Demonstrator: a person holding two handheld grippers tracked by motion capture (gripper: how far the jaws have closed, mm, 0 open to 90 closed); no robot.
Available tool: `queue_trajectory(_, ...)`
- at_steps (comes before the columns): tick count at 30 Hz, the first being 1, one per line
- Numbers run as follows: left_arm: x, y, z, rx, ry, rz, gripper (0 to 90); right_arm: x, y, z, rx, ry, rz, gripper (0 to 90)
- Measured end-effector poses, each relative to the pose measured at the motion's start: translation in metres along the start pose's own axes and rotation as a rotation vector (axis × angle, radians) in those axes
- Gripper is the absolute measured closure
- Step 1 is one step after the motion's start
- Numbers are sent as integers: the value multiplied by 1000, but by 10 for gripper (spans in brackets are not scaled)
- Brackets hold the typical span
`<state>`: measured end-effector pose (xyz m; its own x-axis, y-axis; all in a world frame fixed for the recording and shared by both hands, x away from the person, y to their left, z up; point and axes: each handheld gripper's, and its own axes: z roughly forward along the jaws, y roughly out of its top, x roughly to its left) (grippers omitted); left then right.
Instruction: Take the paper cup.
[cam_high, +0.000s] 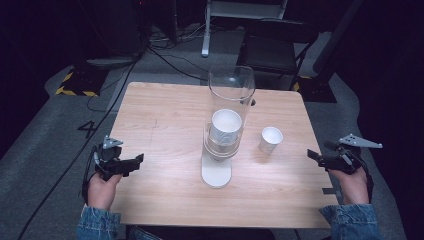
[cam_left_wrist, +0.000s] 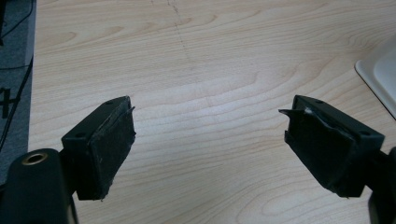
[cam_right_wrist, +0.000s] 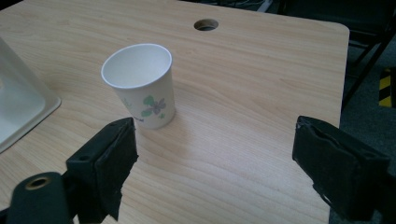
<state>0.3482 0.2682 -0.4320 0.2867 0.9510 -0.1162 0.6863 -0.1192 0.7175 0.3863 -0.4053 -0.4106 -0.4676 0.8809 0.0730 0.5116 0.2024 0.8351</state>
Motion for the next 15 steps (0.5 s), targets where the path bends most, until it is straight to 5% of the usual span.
queue_trajectory(15, 1, -1, 0, 1, 1, -3, 158, -5, -6, 10, 21, -12, 31, 144)
